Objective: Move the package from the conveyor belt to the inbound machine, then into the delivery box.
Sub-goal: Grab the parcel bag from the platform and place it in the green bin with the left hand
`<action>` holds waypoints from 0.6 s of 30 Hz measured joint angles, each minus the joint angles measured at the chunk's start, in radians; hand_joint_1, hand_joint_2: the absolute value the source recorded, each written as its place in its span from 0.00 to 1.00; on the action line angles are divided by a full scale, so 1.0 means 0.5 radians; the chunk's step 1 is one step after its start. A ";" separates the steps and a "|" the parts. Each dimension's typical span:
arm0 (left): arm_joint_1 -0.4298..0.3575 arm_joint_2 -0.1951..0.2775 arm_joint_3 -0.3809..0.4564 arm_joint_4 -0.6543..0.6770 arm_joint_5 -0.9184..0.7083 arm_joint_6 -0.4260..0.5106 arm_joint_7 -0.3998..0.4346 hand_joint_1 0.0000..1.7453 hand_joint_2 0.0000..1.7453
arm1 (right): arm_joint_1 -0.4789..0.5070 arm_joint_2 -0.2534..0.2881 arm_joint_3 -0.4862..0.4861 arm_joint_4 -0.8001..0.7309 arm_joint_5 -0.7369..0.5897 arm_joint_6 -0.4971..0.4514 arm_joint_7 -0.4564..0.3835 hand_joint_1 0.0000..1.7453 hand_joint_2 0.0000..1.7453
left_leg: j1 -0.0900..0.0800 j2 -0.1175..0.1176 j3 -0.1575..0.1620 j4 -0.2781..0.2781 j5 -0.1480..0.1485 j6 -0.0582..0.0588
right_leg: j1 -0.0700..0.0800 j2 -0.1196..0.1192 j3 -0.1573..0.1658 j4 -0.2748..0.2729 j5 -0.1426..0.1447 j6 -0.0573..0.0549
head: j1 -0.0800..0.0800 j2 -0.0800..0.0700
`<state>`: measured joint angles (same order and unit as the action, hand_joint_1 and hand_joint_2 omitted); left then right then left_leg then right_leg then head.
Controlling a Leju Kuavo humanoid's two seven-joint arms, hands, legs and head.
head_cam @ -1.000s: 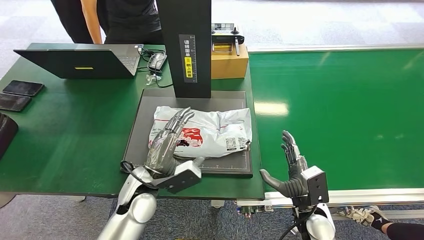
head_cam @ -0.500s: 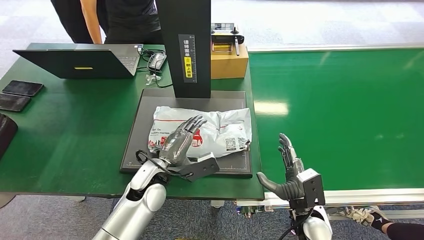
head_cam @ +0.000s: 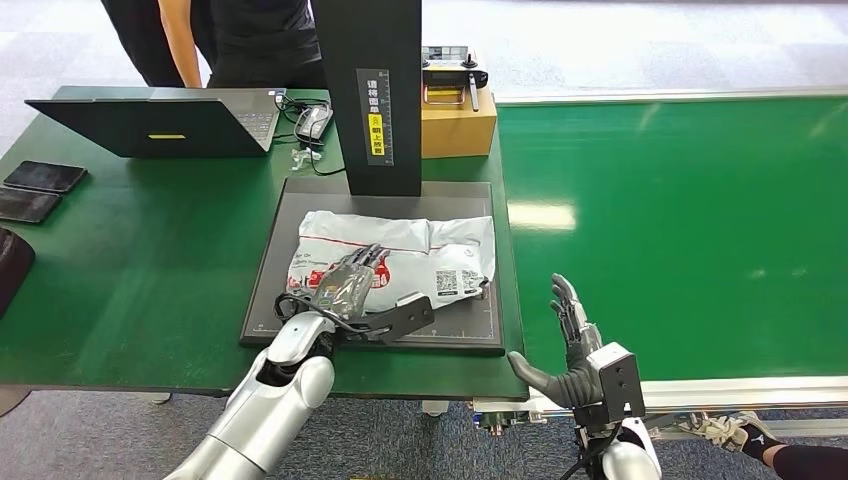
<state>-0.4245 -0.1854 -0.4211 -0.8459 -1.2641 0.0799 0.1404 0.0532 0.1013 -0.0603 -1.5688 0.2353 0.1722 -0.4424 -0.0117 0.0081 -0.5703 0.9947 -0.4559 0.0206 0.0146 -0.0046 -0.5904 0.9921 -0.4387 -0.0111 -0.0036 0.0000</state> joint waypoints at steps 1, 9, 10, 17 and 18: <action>-0.001 0.000 0.009 0.008 -0.007 0.008 0.003 1.00 1.00 | 0.000 0.001 0.002 0.000 0.000 -0.003 0.002 0.00 1.00 | 0.000 0.000 0.000 0.000 0.000 0.000 | 0.000 0.000 0.000 0.000 0.000 0.000 | 0.000 0.000; -0.004 0.000 0.079 0.030 -0.022 0.120 -0.029 1.00 1.00 | 0.010 0.008 0.006 -0.011 0.000 -0.016 0.009 0.00 1.00 | 0.000 0.000 0.001 0.000 0.000 0.000 | 0.000 0.000 0.001 0.000 0.000 0.000 | 0.000 0.000; -0.003 0.000 0.087 0.030 -0.022 0.127 -0.035 1.00 1.00 | 0.010 0.008 0.007 -0.011 -0.001 -0.015 0.009 0.00 1.00 | 0.000 0.000 0.001 0.000 0.000 0.000 | 0.000 0.000 0.001 0.000 0.000 0.000 | 0.000 0.000; 0.007 0.000 0.117 0.029 -0.034 0.145 -0.047 1.00 1.00 | 0.009 0.008 0.011 -0.011 -0.004 -0.014 0.014 0.00 1.00 | 0.000 0.000 0.001 0.000 0.000 0.000 | 0.000 0.000 0.001 0.001 0.000 0.000 | 0.000 0.000; 0.009 0.001 0.119 0.029 -0.034 0.145 -0.047 1.00 1.00 | 0.009 0.008 0.011 -0.011 -0.004 -0.014 0.015 0.00 1.00 | 0.000 0.000 0.001 0.000 0.000 0.000 | 0.000 0.000 0.001 0.001 0.000 0.000 | 0.000 0.000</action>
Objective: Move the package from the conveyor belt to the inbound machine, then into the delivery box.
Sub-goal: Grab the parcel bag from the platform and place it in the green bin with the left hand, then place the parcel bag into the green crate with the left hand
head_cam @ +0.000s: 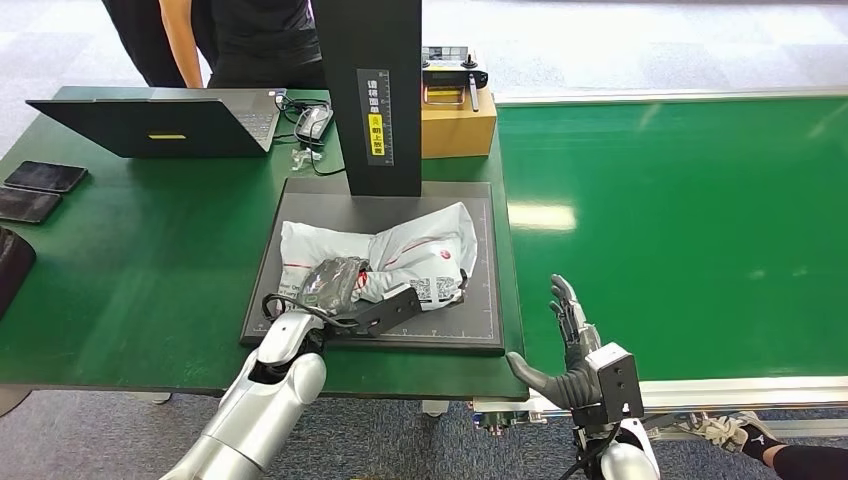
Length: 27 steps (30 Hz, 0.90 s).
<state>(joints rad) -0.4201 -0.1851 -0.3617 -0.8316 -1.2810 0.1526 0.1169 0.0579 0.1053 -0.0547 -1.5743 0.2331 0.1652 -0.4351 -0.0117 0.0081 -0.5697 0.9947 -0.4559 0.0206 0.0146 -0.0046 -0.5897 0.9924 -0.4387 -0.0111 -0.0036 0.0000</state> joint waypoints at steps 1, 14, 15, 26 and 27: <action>0.001 0.000 0.001 0.000 0.000 0.000 0.000 1.00 1.00 | 0.000 0.000 0.000 0.000 0.000 0.000 0.001 0.00 1.00 | 0.000 0.000 0.000 0.000 0.000 0.000 | 0.000 0.000 0.000 0.000 0.000 0.000 | 0.000 0.000; 0.085 0.102 0.125 -0.097 -0.009 0.197 0.006 1.00 1.00 | 0.011 0.000 -0.002 -0.033 -0.012 -0.004 0.010 0.00 1.00 | 0.000 0.002 0.000 0.000 0.000 0.000 | 0.001 0.003 -0.001 0.001 0.000 -0.001 | 0.000 0.000; 0.087 0.138 0.167 -0.106 -0.009 0.224 0.023 1.00 1.00 | 0.016 0.000 -0.004 -0.040 -0.016 -0.006 0.010 0.00 1.00 | 0.001 0.002 0.000 0.000 0.000 -0.001 | 0.001 0.003 -0.001 0.001 -0.001 -0.001 | 0.000 0.000; -0.013 0.510 0.755 -0.017 -0.149 0.401 0.076 1.00 1.00 | 0.057 -0.001 -0.021 -0.063 -0.050 -0.049 -0.008 0.00 1.00 | 0.003 0.003 -0.001 0.000 0.003 -0.005 | 0.003 0.003 -0.004 0.004 -0.002 -0.005 | 0.000 0.000; -0.034 0.532 0.791 0.006 -0.152 0.406 0.085 1.00 1.00 | 0.060 -0.001 -0.022 -0.065 -0.054 -0.052 -0.009 0.00 1.00 | 0.003 0.003 -0.001 0.000 0.003 -0.005 | 0.003 0.004 -0.004 0.004 -0.002 -0.005 | 0.000 0.000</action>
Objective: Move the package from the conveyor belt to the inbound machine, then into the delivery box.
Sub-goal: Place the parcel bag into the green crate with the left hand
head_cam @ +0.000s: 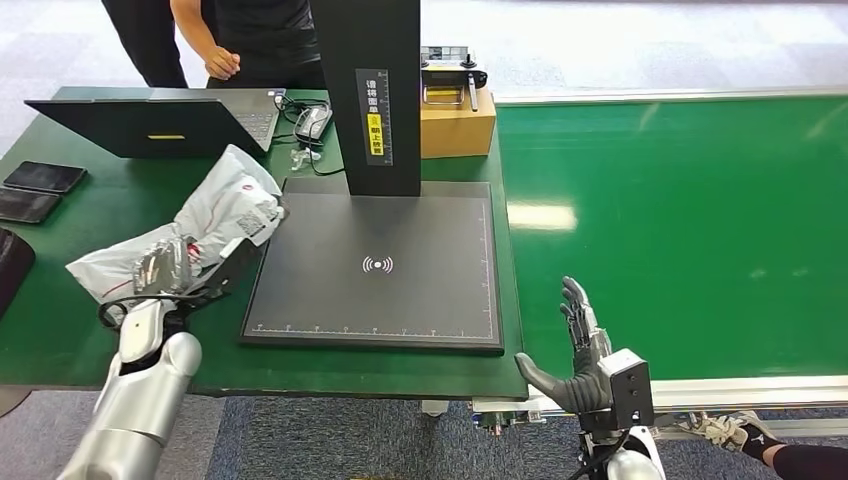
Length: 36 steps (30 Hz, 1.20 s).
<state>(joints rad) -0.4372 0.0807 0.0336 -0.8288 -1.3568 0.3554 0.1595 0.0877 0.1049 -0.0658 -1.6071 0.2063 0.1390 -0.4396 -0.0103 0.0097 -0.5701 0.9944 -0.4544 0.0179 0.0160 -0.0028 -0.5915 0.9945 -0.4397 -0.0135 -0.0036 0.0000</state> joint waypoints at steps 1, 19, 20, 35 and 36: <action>-0.020 0.022 0.032 0.022 -0.002 0.003 0.009 1.00 1.00 | 0.003 0.000 -0.002 -0.003 -0.003 -0.002 0.000 0.00 1.00 | 0.000 0.000 0.000 0.000 0.000 0.000 | 0.000 0.000 0.000 0.000 0.000 0.000 | 0.000 0.000; -0.206 0.154 0.388 0.263 0.096 0.121 -0.015 0.00 1.00 | 0.013 0.001 -0.043 -0.044 0.010 -0.021 0.017 0.00 1.00 | 0.000 -0.001 -0.001 0.000 0.000 0.000 | 0.000 -0.001 0.000 0.000 0.000 0.000 | 0.000 0.000; -0.205 0.153 0.391 0.265 0.091 0.123 -0.011 0.00 1.00 | 0.013 0.001 -0.043 -0.044 0.012 -0.021 0.018 0.00 1.00 | 0.000 -0.001 -0.001 0.000 0.000 0.000 | 0.000 -0.001 0.000 0.000 0.000 0.000 | 0.000 0.000; -0.201 0.120 0.422 0.240 0.109 0.116 -0.088 0.00 1.00 | 0.008 0.006 -0.043 -0.069 0.025 -0.020 0.040 0.00 1.00 | 0.000 -0.001 -0.001 0.000 0.000 0.000 | -0.001 -0.001 -0.001 -0.001 0.000 0.000 | 0.000 0.000; -0.197 0.112 0.427 0.225 0.129 0.108 -0.113 0.00 1.00 | 0.009 0.006 -0.044 -0.073 0.025 -0.019 0.040 0.00 1.00 | -0.001 -0.001 -0.001 0.000 0.000 0.000 | -0.001 -0.001 -0.001 -0.001 0.000 0.000 | 0.000 0.000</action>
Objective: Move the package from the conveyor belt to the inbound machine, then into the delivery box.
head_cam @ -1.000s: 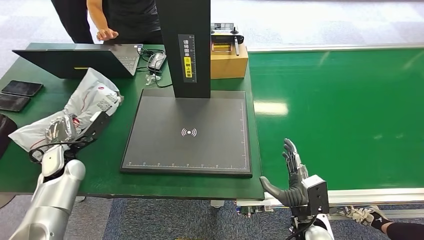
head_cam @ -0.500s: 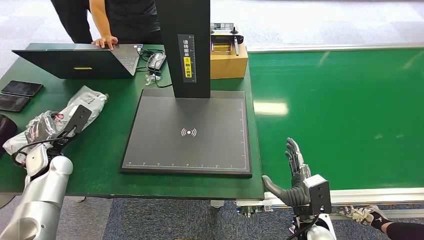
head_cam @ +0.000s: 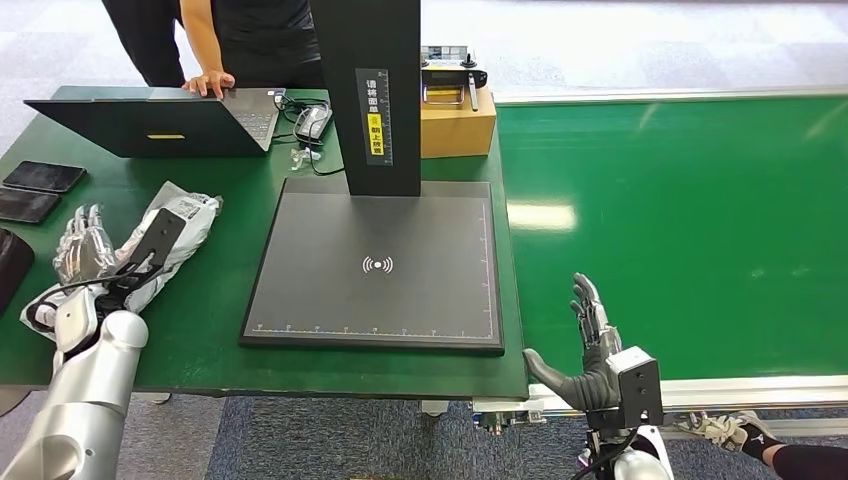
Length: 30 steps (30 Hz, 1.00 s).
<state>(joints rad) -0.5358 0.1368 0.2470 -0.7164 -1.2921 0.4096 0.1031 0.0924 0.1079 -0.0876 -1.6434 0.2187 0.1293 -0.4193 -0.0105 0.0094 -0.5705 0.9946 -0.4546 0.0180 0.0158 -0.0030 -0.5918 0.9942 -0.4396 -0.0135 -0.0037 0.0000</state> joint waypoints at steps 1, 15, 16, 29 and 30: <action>0.006 -0.008 0.003 -0.018 0.022 -0.010 -0.026 0.00 1.00 | 0.001 0.000 -0.001 -0.004 0.000 0.001 0.000 0.00 1.00 | 0.000 0.000 0.000 0.000 0.000 0.000 | 0.000 0.000 0.000 0.000 0.000 0.000 | 0.000 0.000; 0.263 -0.198 -0.060 -0.501 0.879 -0.157 -0.686 0.00 1.00 | 0.037 0.004 -0.009 -0.033 -0.003 0.034 -0.019 0.00 1.00 | -0.001 0.001 0.000 0.000 -0.002 0.000 | -0.002 0.002 0.000 0.000 0.000 0.000 | 0.000 0.000; 0.309 -0.220 -0.087 -0.557 1.014 -0.191 -0.786 0.00 0.75 | 0.040 0.004 -0.009 -0.033 -0.003 0.034 -0.029 0.00 1.00 | -0.002 0.002 0.000 0.000 -0.003 0.000 | -0.002 0.002 0.000 -0.001 0.000 0.000 | 0.000 0.000; 0.823 -0.533 -0.425 -1.005 2.434 -1.127 -1.523 0.00 0.00 | -0.008 0.004 0.048 0.001 -0.055 0.054 -0.113 0.00 1.00 | -0.003 0.001 0.000 0.000 -0.005 0.003 | -0.003 0.001 0.000 -0.001 -0.001 0.002 | 0.000 0.000; 0.833 -0.545 -0.440 -1.009 2.437 -1.138 -1.521 0.00 0.00 | -0.011 0.004 0.053 0.003 -0.058 0.054 -0.114 0.00 1.00 | -0.003 0.000 0.000 0.000 -0.005 0.003 | -0.003 0.001 0.000 -0.001 -0.001 0.002 | 0.000 0.000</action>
